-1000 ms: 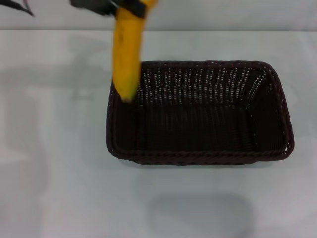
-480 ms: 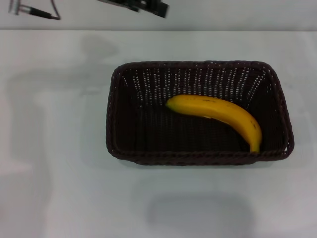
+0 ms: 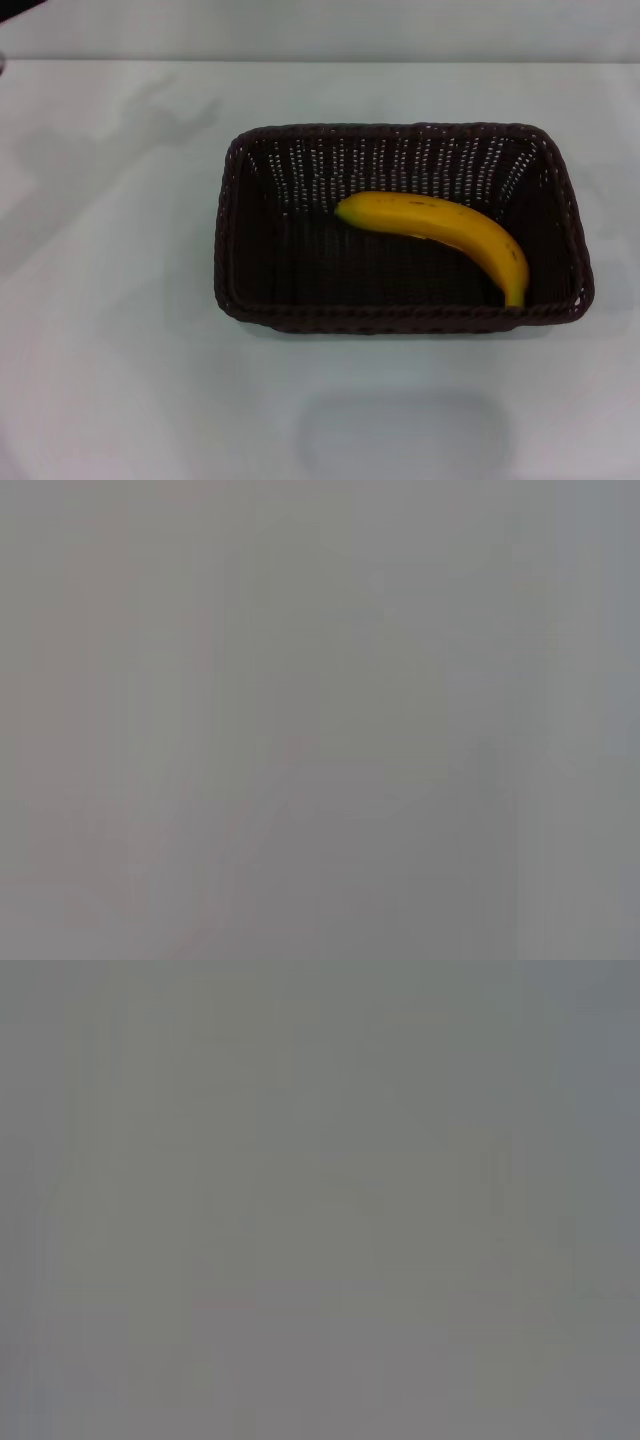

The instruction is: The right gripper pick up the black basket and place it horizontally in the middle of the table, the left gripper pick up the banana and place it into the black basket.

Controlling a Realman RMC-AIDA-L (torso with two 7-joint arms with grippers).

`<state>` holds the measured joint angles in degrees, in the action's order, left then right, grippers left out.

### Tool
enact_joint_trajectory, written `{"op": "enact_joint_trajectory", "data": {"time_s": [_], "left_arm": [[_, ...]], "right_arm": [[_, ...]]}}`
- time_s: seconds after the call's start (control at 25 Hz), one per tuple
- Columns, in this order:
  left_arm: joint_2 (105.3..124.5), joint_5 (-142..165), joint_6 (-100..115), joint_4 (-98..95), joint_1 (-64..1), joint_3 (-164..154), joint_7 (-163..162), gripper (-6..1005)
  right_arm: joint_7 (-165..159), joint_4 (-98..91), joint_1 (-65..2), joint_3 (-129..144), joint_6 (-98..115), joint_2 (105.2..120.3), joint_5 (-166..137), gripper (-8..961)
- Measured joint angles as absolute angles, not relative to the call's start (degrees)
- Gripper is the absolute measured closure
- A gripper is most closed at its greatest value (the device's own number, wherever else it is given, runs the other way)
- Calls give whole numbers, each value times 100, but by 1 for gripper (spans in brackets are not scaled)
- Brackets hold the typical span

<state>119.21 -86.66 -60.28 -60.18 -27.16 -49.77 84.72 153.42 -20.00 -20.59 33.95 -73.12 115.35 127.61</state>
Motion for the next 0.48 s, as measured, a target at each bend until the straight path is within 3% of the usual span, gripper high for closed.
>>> {"op": "enact_joint_trajectory", "data": {"time_s": [0.24, 0.48], "left_arm": [[11935, -11964, -6221, -4213, -2090, -5014, 11838, 135], [11951, -14151, -7384, -2212, -2071, -5017, 14373, 135]], "right_arm": [[15349, -1688, -2044, 3003, -7565, 11531, 12763, 78], [15452, -1631, -2012, 2986, -7522, 11524, 12732, 78]]}}
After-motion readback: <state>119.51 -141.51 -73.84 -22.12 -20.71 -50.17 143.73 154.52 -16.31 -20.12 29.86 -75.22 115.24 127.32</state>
